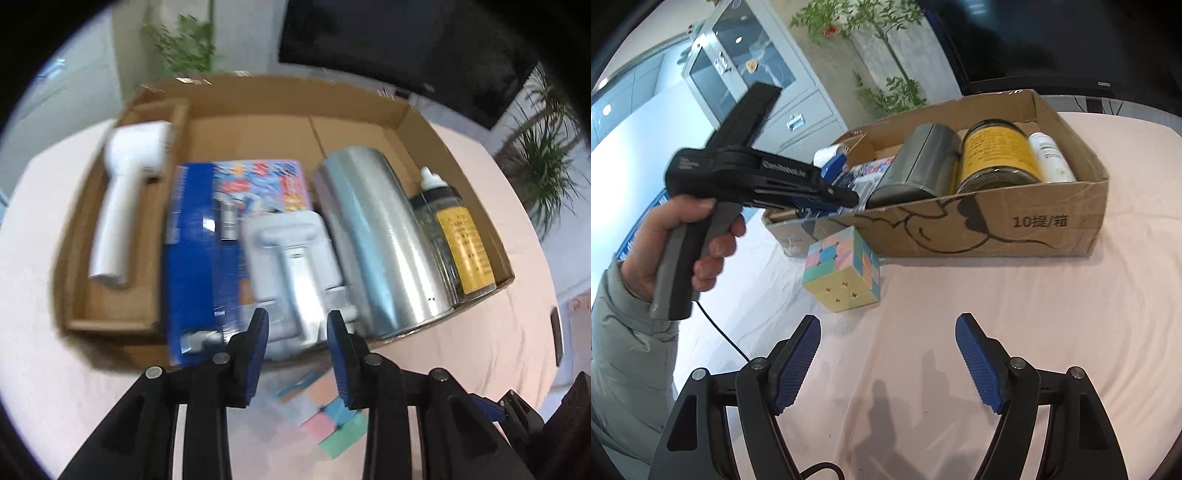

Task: Organize rigid objects
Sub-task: 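Move the open right tool to the pastel Rubik's cube, then grasp the pastel Rubik's cube with the right tool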

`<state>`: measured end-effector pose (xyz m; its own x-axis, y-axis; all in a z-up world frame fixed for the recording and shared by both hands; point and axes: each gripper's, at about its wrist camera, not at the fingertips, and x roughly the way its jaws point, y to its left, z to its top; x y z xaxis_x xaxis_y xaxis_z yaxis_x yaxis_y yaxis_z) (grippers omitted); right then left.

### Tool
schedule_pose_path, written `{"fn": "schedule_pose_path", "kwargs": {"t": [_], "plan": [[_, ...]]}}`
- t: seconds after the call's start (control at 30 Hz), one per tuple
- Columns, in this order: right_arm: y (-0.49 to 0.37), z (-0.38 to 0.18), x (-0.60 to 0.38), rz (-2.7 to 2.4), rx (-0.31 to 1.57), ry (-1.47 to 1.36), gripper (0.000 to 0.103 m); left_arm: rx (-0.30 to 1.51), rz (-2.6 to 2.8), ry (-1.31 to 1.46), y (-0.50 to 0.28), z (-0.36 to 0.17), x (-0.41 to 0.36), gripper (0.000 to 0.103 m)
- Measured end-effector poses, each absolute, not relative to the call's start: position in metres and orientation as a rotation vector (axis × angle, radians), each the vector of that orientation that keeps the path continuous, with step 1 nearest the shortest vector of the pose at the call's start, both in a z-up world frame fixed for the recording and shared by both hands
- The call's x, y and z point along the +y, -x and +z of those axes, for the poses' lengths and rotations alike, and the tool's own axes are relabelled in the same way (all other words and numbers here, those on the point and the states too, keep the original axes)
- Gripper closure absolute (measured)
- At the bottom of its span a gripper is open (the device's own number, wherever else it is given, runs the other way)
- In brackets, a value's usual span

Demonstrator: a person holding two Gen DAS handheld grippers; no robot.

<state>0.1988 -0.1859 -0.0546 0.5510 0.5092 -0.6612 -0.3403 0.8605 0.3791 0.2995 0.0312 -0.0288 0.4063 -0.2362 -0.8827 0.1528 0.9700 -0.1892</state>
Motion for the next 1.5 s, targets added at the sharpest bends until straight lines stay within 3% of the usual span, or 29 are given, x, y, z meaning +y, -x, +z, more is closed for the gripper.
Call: {"fn": "schedule_pose_path", "kwargs": {"t": [0.1, 0.17, 0.33, 0.4, 0.5, 0.8, 1.07, 1.5], "plan": [[-0.204, -0.055, -0.168, 0.531, 0.853, -0.17, 0.017, 1.051, -0.258, 0.164, -0.265, -0.023, 0.053, 0.034], [-0.213, -0.056, -0.156, 0.558, 0.851, -0.136, 0.017, 1.019, -0.283, 0.218, -0.245, -0.027, 0.063, 0.03], [-0.246, -0.064, -0.127, 0.622, 0.849, -0.034, 0.019, 1.047, -0.322, 0.388, -0.232, -0.059, 0.081, 0.032], [-0.259, -0.07, -0.113, 0.683, 0.869, 0.014, 0.026, 1.059, -0.348, 0.438, -0.236, -0.068, 0.081, 0.032], [-0.27, -0.074, -0.095, 0.754, 0.899, 0.062, 0.041, 1.064, -0.385, 0.456, -0.241, -0.08, 0.079, 0.045], [-0.263, -0.081, -0.067, 0.776, 0.909, 0.111, 0.045, 1.04, -0.456, 0.53, -0.245, -0.092, 0.083, 0.059], [-0.257, -0.061, -0.06, 0.722, 0.826, 0.153, 0.068, 0.996, -0.413, 0.502, -0.233, -0.07, 0.088, 0.062], [-0.273, 0.003, -0.069, 0.699, 0.702, 0.112, 0.068, 0.88, -0.412, 0.446, -0.25, 0.001, 0.085, 0.063]]}}
